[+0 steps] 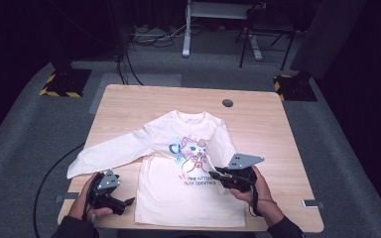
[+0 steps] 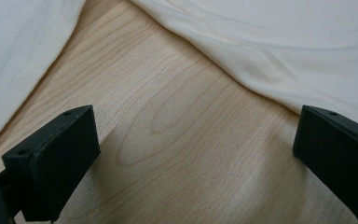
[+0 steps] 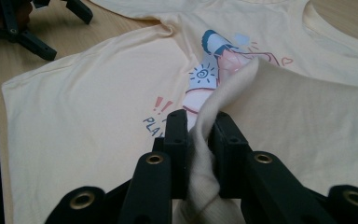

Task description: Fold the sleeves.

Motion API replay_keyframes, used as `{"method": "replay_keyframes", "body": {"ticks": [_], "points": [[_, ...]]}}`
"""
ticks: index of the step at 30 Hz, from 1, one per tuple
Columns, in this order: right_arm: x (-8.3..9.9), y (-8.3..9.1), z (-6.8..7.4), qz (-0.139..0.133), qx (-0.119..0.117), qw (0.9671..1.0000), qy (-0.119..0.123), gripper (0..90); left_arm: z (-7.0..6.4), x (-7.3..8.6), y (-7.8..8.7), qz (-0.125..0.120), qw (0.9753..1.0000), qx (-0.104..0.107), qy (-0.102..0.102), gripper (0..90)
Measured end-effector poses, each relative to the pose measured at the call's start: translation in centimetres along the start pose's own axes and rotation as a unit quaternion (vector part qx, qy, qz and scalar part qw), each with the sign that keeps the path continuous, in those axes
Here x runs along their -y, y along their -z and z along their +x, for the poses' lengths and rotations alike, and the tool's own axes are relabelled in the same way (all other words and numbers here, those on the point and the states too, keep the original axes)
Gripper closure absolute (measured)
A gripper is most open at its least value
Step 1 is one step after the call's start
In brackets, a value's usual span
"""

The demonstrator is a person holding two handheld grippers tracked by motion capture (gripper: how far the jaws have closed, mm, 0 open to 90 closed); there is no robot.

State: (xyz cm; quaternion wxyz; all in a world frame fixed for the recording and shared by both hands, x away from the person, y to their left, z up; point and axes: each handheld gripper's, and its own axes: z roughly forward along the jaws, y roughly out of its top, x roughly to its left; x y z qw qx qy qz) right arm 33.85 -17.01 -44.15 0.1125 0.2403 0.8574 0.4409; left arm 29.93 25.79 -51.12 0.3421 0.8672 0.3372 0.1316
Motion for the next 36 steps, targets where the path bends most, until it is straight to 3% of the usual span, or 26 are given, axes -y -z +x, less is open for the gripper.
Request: {"method": "replay_keyframes", "body": {"ticks": [8,14,18,24,36], "points": [[-0.1,0.1,0.6,0.002,-0.024,0.9996,0.016,77.5,0.0,0.0,0.0,0.000,1.0000,0.000,0.001,0.3],[-0.1,-0.2,1.3,0.022,-0.053,0.9974,0.043,77.4,0.0,0.0,0.0,0.000,1.0000,0.000,0.001,0.3],[0.1,-0.5,1.8,0.046,-0.079,0.9937,0.064,75.7,0.0,0.0,0.0,0.000,1.0000,0.000,0.001,0.2],[0.7,-1.4,2.4,0.086,-0.099,0.9869,0.094,75.2,0.0,0.0,0.0,0.000,1.0000,0.000,0.002,0.2],[2.0,-2.6,2.6,0.121,-0.108,0.9825,0.091,75.5,0.0,0.0,0.0,0.000,1.0000,0.000,0.001,0.2]]}}
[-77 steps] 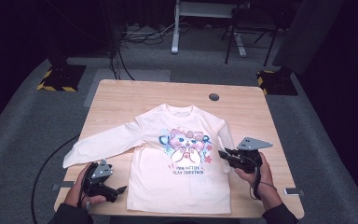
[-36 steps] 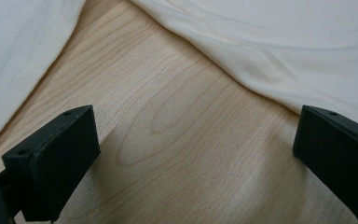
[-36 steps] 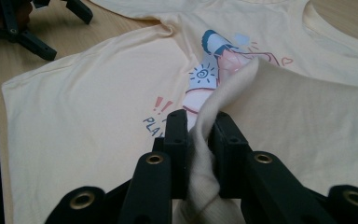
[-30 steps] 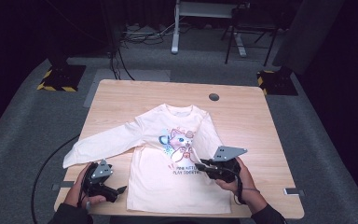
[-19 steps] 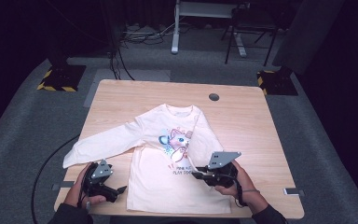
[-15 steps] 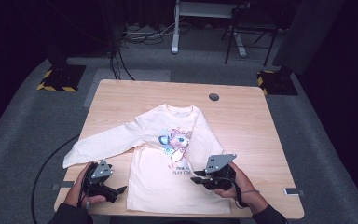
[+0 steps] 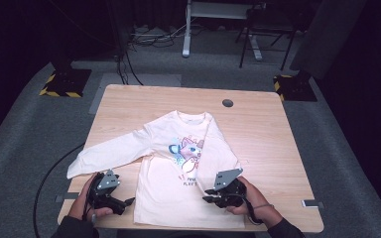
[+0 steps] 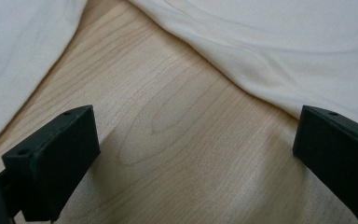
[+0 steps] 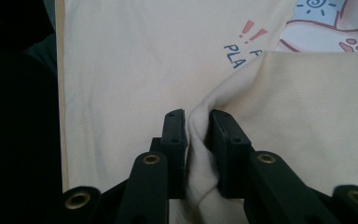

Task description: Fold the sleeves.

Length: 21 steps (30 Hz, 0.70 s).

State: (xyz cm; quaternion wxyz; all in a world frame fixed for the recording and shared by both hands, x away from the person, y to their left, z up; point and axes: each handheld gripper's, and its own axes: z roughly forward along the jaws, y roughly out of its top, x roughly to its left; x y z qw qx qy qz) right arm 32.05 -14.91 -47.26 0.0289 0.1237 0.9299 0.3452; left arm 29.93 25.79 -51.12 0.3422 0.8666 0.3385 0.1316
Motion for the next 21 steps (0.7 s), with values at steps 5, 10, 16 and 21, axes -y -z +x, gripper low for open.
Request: {"method": "replay_keyframes", "body": {"ticks": [5,10,16,21], "points": [[0.12,0.00,0.03,0.006,-0.003,1.0000,0.002,75.7,0.00,0.00,0.00,0.000,1.0000,-0.001,0.001,0.2],[0.33,-0.27,0.02,0.021,-0.005,0.9998,0.002,75.7,0.02,0.00,0.01,0.000,1.0000,-0.002,0.002,0.2],[0.37,-0.75,0.10,0.037,-0.006,0.9993,0.003,75.8,0.04,0.00,0.01,0.000,1.0000,-0.004,0.003,0.2],[0.36,-0.84,0.14,0.034,-0.009,0.9994,-0.007,72.3,0.05,0.00,0.01,0.000,1.0000,-0.004,0.004,0.2]]}}
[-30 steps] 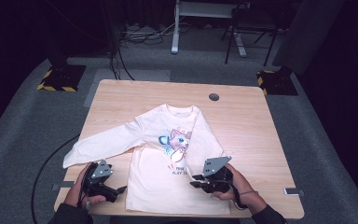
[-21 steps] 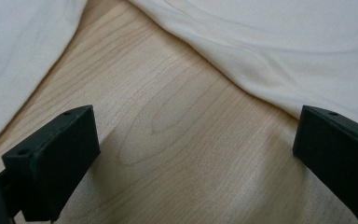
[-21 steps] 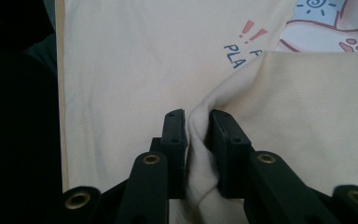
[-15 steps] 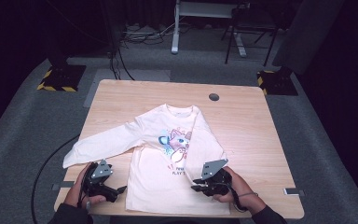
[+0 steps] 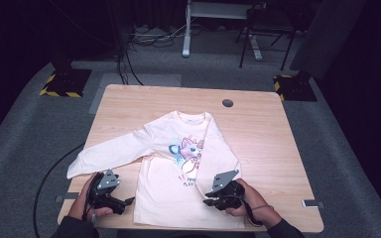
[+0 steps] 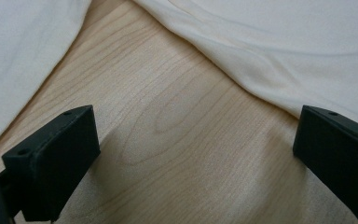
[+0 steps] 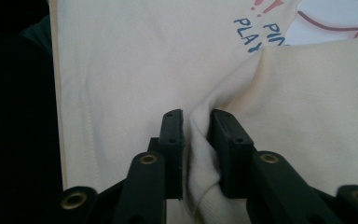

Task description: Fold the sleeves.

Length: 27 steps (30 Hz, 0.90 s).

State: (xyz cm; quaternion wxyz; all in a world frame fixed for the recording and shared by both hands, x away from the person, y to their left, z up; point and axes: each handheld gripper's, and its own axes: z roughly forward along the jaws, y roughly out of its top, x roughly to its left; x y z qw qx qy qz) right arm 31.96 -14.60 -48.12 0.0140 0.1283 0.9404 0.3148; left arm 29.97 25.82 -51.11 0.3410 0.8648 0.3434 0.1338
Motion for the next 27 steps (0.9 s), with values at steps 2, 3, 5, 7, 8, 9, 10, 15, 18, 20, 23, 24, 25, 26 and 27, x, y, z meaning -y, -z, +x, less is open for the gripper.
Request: {"method": "replay_keyframes", "body": {"ticks": [2,3,5,7,8,9,10,15,18,20,23,24,25,26,27], "points": [[-0.1,0.1,0.1,-0.003,-0.002,1.0000,-0.005,70.0,0.0,0.0,0.0,0.000,1.0000,0.000,0.000,0.3],[-0.1,0.1,0.2,-0.001,-0.001,1.0000,-0.005,68.7,0.0,0.0,0.0,0.000,1.0000,0.000,0.001,0.2],[-0.3,0.4,0.5,-0.009,-0.001,0.9999,-0.009,62.7,0.0,0.0,0.0,0.000,1.0000,0.000,0.001,0.2],[-0.5,0.8,0.9,-0.013,-0.005,0.9999,-0.007,60.1,0.0,0.0,0.0,0.000,1.0000,-0.001,0.001,0.2],[-0.6,1.1,1.1,-0.018,-0.004,0.9998,-0.008,58.3,0.0,0.0,0.0,0.000,1.0000,-0.001,0.001,0.2],[-0.7,1.3,1.2,-0.023,-0.008,0.9996,-0.012,57.9,0.0,0.0,0.0,0.000,1.0000,-0.001,0.002,0.2],[-0.8,1.5,1.4,-0.027,-0.013,0.9995,-0.013,57.4,0.0,0.0,0.0,0.000,1.0000,-0.001,0.001,0.2],[-1.2,2.2,2.2,-0.043,-0.028,0.9986,-0.013,52.7,0.0,0.0,0.0,0.001,1.0000,-0.001,0.002,0.2],[-1.6,2.4,2.6,-0.055,-0.040,0.9976,-0.011,48.5,0.0,0.0,0.0,0.000,1.0000,-0.001,0.002,0.2],[-1.8,2.6,2.9,-0.064,-0.046,0.9968,-0.014,44.5,0.0,0.0,0.0,0.000,1.0000,-0.001,0.003,0.2],[-2.1,2.9,3.3,-0.070,-0.032,0.9970,-0.004,37.9,0.0,0.0,0.0,0.001,1.0000,-0.001,0.003,0.2],[-2.2,3.0,3.2,-0.073,-0.025,0.9971,-0.002,36.9,0.0,0.0,0.0,0.001,1.0000,-0.001,0.003,0.2],[-2.2,3.1,3.2,-0.077,-0.021,0.9968,-0.003,35.6,0.0,0.0,0.0,0.000,1.0000,-0.001,0.003,0.2],[-2.2,3.2,3.1,-0.081,-0.020,0.9965,-0.006,34.2,0.0,0.0,0.0,0.000,1.0000,-0.001,0.003,0.2],[-2.2,3.3,3.1,-0.086,-0.020,0.9960,-0.008,34.0,0.0,0.0,0.0,0.000,1.0000,-0.001,0.003,0.2]]}}
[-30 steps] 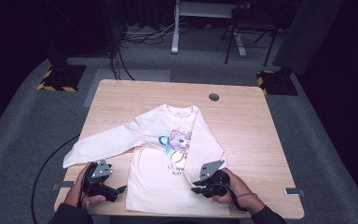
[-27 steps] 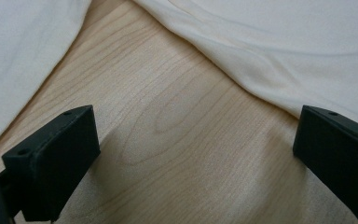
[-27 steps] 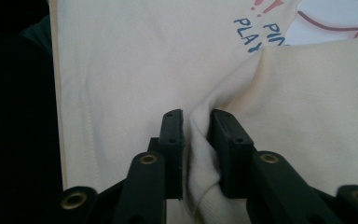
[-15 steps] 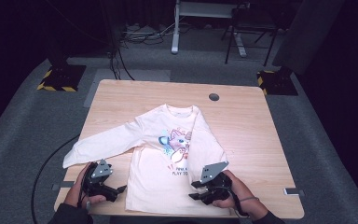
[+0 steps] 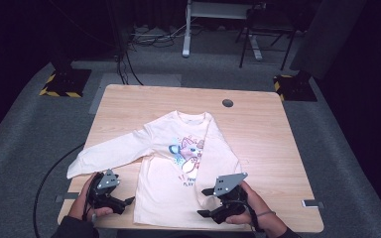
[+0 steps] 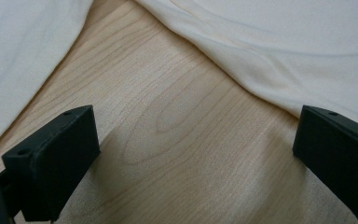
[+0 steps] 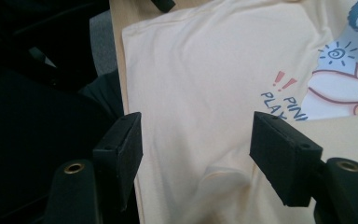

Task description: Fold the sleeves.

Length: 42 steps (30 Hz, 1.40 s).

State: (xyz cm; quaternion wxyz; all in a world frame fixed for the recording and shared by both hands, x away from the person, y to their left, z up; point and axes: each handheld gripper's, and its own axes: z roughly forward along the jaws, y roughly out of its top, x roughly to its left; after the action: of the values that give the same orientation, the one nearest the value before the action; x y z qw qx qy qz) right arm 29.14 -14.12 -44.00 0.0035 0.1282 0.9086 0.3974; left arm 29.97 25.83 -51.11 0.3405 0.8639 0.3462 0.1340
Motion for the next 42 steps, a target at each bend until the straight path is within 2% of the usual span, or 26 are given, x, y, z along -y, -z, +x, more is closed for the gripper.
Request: {"method": "replay_keyframes", "body": {"ticks": [2,6,11,14,16,18,21,28,30,33,34,37,42], "points": [[-0.1,0.3,0.0,-0.007,0.000,1.0000,0.002,31.4,0.0,0.0,0.0,0.000,1.0000,0.000,0.000,0.2],[-0.2,0.9,0.0,-0.019,0.015,0.9997,0.008,28.6,0.0,0.0,0.0,0.000,1.0000,0.000,0.000,0.2],[0.1,0.8,-0.6,-0.017,0.047,0.9984,0.026,23.2,0.0,0.0,0.0,0.000,1.0000,0.000,0.000,0.3],[0.6,0.4,-1.3,-0.012,0.070,0.9968,0.037,19.1,0.0,0.0,0.0,0.000,1.0000,0.000,0.000,0.2],[0.9,0.0,-1.9,-0.013,0.085,0.9958,0.034,13.3,0.0,0.0,0.0,0.000,1.0000,0.000,0.000,0.2],[1.3,-0.3,-2.5,-0.013,0.098,0.9945,0.033,13.3,0.0,0.0,0.0,0.000,1.0000,0.000,0.000,0.2],[2.2,-1.3,-4.1,0.001,0.119,0.9923,0.035,11.0,0.0,0.0,0.0,0.000,1.0000,0.000,0.000,0.2],[4.1,-2.6,-6.3,0.007,0.111,0.9937,0.013,7.3,0.0,0.0,0.0,0.000,1.0000,0.000,0.000,0.2],[4.4,-2.6,-6.5,0.005,0.107,0.9942,0.009,6.7,0.0,0.0,0.0,0.000,1.0000,0.000,0.000,0.2],[4.8,-2.6,-6.8,0.005,0.114,0.9934,0.004,6.0,0.0,0.0,0.0,0.000,1.0000,0.000,0.000,0.2],[5.0,-2.7,-6.9,0.011,0.112,0.9936,-0.002,4.9,0.0,0.0,0.0,0.000,1.0000,0.000,0.000,0.2],[5.6,-2.6,-7.3,0.001,0.104,0.9945,-0.017,1.9,0.0,0.0,0.0,0.000,1.0000,-0.001,0.000,0.2],[6.4,-2.2,-7.9,-0.007,0.093,0.9955,-0.015,1.1,-0.1,-0.1,0.3,0.007,0.9999,-0.011,0.005,1.2]]}}
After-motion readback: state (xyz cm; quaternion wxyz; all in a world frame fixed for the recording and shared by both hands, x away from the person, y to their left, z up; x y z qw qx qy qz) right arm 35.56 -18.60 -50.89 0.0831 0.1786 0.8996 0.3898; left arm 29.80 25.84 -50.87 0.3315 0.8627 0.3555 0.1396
